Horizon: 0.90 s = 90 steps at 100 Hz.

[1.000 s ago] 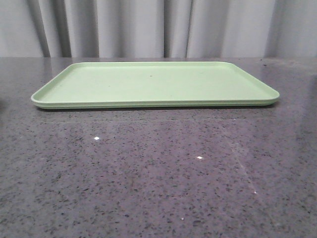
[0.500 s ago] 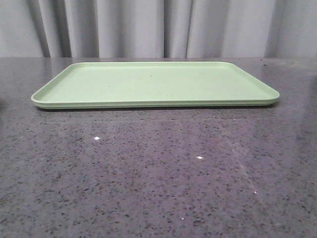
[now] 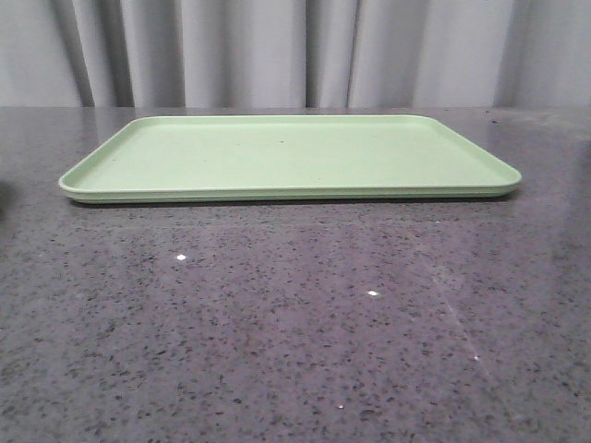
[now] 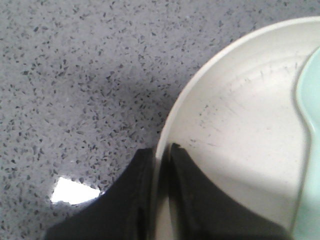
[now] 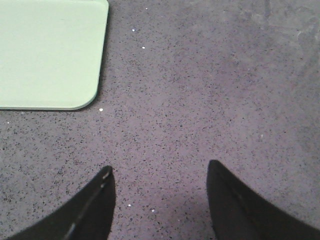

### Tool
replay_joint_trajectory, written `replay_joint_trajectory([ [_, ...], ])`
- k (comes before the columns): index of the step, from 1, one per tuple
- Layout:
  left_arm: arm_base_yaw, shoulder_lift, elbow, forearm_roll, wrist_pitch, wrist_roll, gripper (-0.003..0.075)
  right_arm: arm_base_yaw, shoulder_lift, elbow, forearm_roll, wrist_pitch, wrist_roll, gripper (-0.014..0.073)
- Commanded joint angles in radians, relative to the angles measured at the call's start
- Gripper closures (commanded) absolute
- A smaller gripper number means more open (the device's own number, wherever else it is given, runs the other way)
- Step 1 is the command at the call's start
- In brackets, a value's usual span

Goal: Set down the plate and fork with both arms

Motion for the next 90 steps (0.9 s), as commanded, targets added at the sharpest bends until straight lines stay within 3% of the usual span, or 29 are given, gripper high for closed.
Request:
replay_joint_trajectory([
  [1,0.0,-0.018,-0.025,0.007,-0.026,-0.001,0.0741,-0.006,0.014,-0.033,-0.01,-0.067,-0.013,0.0171],
  [32,0.0,-0.025,-0.025,-0.037,-0.03,-0.001,0.0741,-0.006,0.014,-0.033,-0.01,-0.062,-0.013,0.0171],
  [90,0.0,-0.231,-0.025,-0.154,0.001,-0.001,0.0741,-0.006,0.014,-0.018,-0.008,-0.061,-0.013,0.0171],
])
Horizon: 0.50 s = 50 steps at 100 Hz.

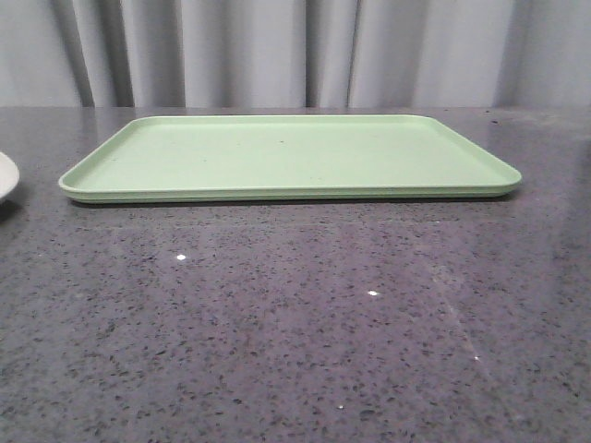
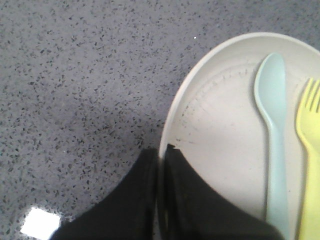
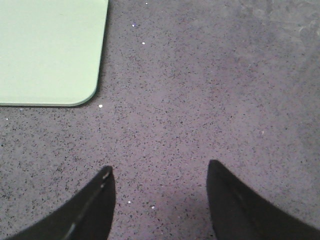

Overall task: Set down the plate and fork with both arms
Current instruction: 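Carry the plate over the tray and lower it with the left gripper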

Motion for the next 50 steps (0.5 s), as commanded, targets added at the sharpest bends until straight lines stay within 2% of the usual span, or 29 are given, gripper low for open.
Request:
replay_joint_trajectory([
  [1,0.0,-0.048,-0.027,-0.055,-0.048,-0.001,0.0741,-0.006,0.014,-0.024,-0.008,-0.065,-0.013,0.0171],
  [50,-0.003,-0.148,-0.055,-0.252,-0.023,0.006,0.0741,-0.006,0.014,-0.024,-0.007,-0.066,-0.013,0.0171],
])
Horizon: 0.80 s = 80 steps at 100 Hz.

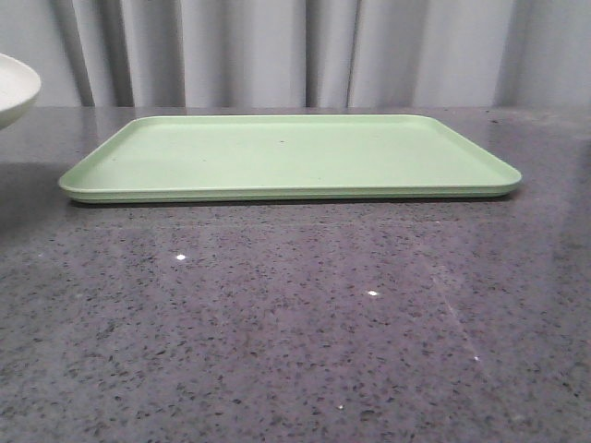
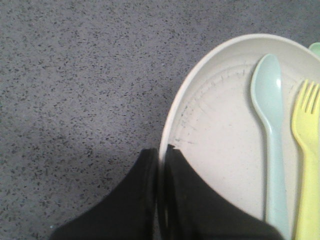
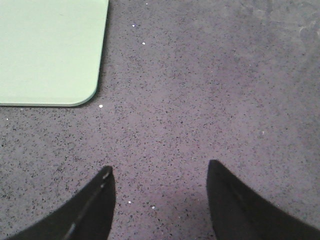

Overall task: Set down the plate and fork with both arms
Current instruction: 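Carry the plate over the tray and lower it with the left gripper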

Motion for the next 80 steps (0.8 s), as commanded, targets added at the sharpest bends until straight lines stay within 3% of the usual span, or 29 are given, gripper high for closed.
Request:
replay_joint_trajectory([
  [1,-0.005,-0.017,-0.051,-0.07,-0.049,0.008,0.0741,-0.006,0.014,-0.024,-0.007,-0.066,-0.013,0.0171],
  [28,-0.127,0.04,-0.152,-0.118,-0.056,0.03,0.0741,-0.006,0.014,-0.024,-0.006,-0.072,-0.013,0.0171],
  [80,-0.527,0.408,-0.377,-0.161,-0.225,0.03,0.0741,-0.006,0.014,-0.024,-0.006,-0.073,-0.013,0.0171],
])
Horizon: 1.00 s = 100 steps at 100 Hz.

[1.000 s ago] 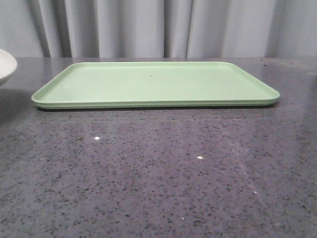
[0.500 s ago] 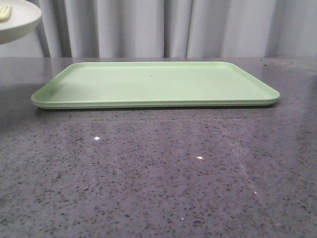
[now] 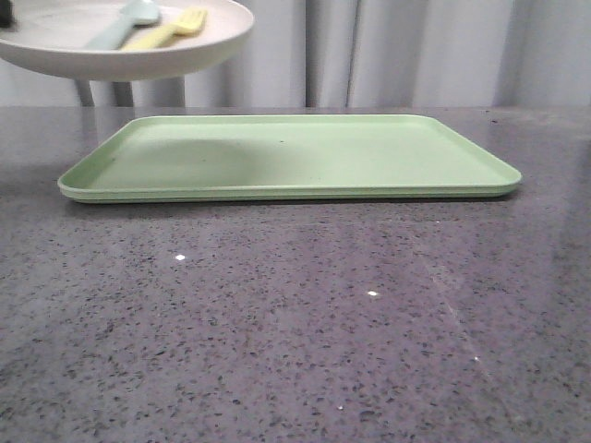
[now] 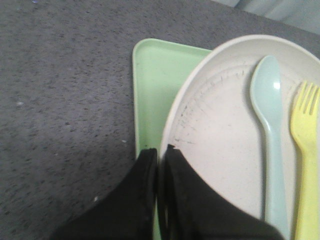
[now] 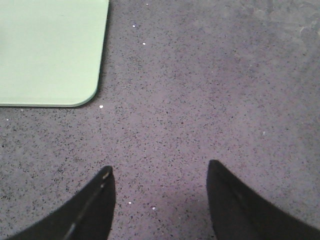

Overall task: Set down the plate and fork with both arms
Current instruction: 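Carry the plate over the tray and lower it with the left gripper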

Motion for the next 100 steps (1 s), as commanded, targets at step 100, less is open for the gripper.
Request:
replay_joint_trajectory([
  [100,-0.249,0.393,-0.223,-0.208,-0.287,-0.013,0.0741,-0.006,0.014,-0.024,-0.008,-0.078,-0.013,0.0171],
])
